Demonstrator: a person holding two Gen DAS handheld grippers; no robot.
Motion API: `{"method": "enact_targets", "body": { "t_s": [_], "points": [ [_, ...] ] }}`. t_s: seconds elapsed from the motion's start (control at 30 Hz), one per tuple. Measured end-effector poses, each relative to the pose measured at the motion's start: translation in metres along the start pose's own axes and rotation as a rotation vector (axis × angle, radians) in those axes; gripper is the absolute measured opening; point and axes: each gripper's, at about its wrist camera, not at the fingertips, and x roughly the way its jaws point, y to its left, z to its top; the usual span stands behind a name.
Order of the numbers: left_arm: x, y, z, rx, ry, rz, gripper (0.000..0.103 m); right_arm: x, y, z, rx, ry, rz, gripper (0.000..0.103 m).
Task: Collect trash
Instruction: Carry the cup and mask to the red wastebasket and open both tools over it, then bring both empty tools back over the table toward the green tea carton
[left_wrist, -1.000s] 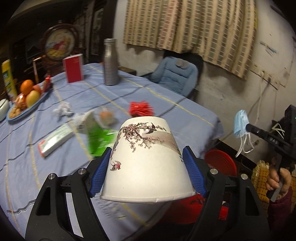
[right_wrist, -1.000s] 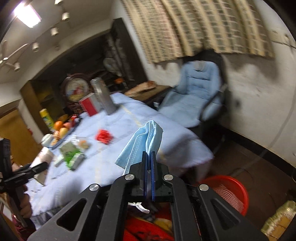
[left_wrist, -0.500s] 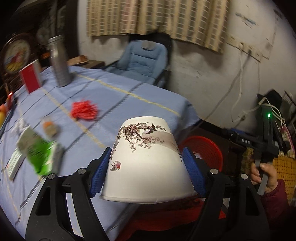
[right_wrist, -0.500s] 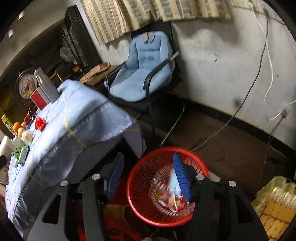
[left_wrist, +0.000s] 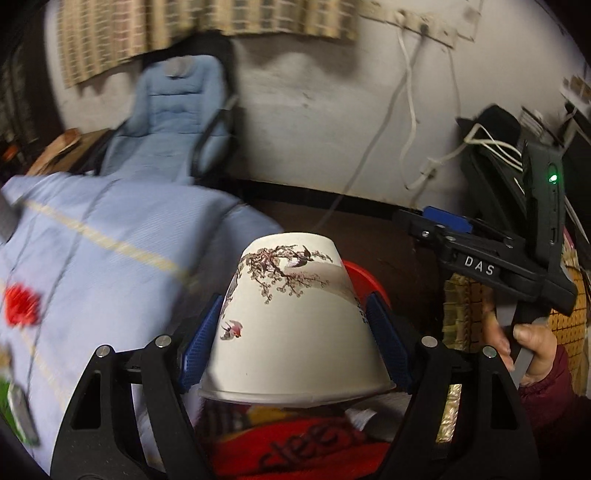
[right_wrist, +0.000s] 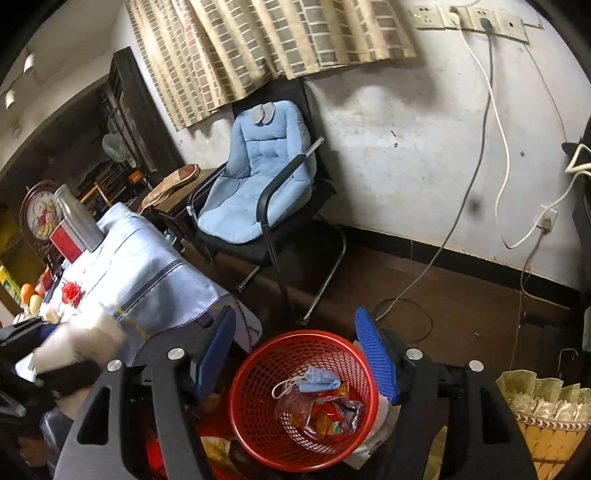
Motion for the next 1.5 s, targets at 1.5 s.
{"method": "enact_targets", "body": {
  "t_s": [1.5],
  "points": [
    [-0.176,0.198,-0.146,-0.502,-0.227,0.481,0.096,-0.036,0.165,-0.021,-0.307,0.022,0.244,0.081]
  ]
}}
